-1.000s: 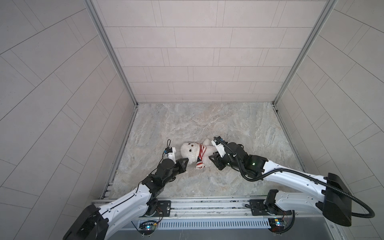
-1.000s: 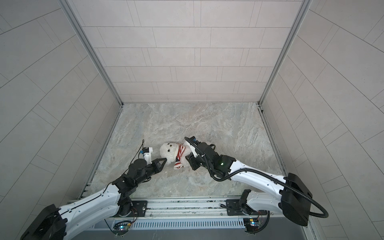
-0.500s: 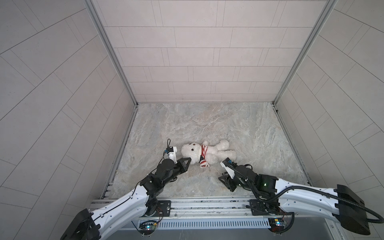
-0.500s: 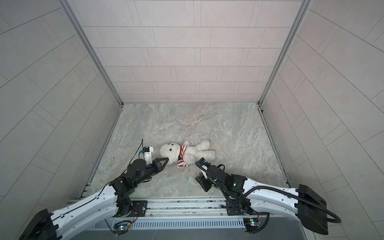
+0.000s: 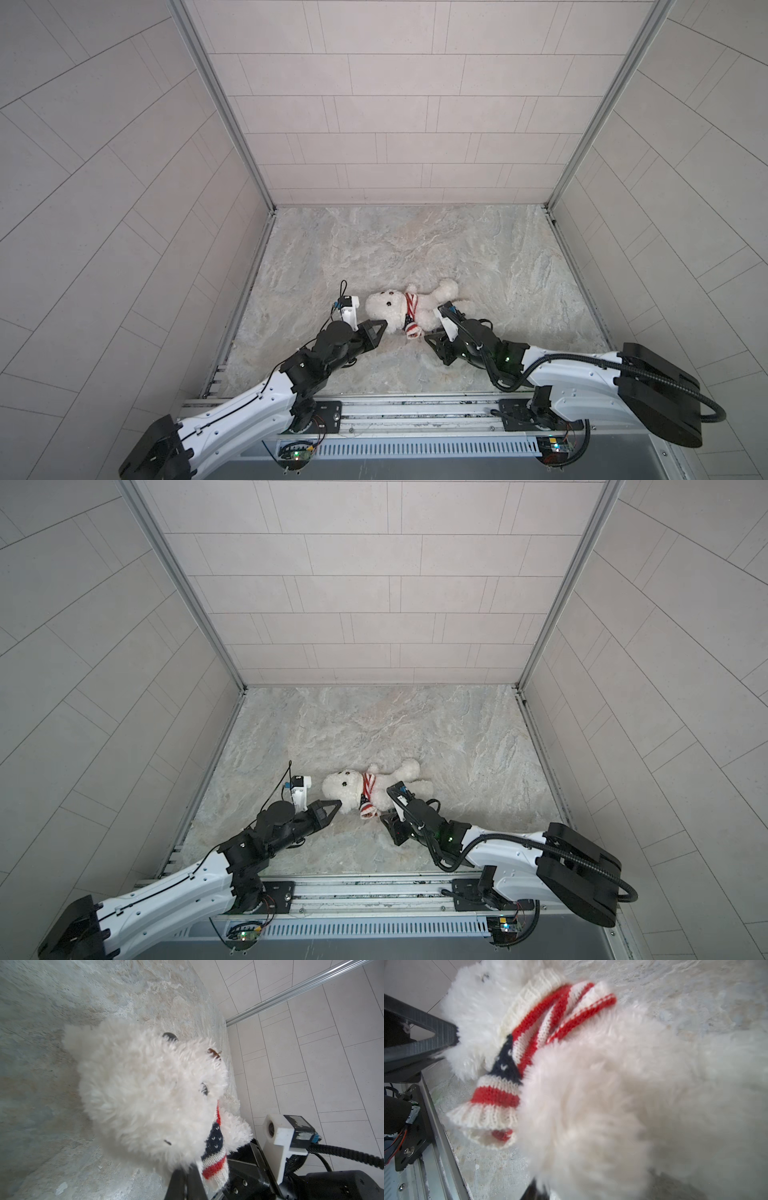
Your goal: Dress the teddy bear
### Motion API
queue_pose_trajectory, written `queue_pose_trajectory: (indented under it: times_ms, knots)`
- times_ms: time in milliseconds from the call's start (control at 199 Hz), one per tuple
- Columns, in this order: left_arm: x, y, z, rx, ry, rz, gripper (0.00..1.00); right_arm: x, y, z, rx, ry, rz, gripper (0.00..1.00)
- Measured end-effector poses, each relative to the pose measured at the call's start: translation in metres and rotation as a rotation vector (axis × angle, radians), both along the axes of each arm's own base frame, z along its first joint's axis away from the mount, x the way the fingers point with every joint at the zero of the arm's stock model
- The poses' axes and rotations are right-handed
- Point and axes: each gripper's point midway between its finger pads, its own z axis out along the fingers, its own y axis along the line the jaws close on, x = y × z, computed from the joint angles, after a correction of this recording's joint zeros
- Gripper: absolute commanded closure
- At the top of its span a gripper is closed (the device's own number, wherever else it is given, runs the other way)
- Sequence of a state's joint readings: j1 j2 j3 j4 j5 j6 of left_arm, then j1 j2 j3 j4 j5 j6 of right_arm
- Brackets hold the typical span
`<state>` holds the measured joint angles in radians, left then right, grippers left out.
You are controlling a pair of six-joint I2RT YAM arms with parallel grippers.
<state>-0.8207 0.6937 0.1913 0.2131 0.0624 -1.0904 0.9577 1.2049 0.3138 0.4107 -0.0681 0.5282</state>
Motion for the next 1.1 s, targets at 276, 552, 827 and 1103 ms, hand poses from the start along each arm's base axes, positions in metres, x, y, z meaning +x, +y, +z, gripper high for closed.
queue_pose_trajectory:
  times_ms: [276,552,827,1103]
  knots:
    - [-0.003,-0.002,0.007,-0.023,-0.006,-0.007,1.0,0.004,0.019,0.003,0.064,0.021,0.043,0.66]
    - [-0.003,-0.004,0.012,-0.031,-0.01,-0.007,1.0,0.005,0.031,0.009,0.103,0.025,0.07,0.79]
    - [-0.003,-0.001,0.013,-0.03,-0.013,0.005,1.0,0.003,0.033,0.018,0.119,0.018,0.086,1.0]
    - [-0.002,0.013,0.013,-0.01,-0.023,0.061,1.0,-0.008,0.021,0.074,0.187,-0.108,0.102,1.0]
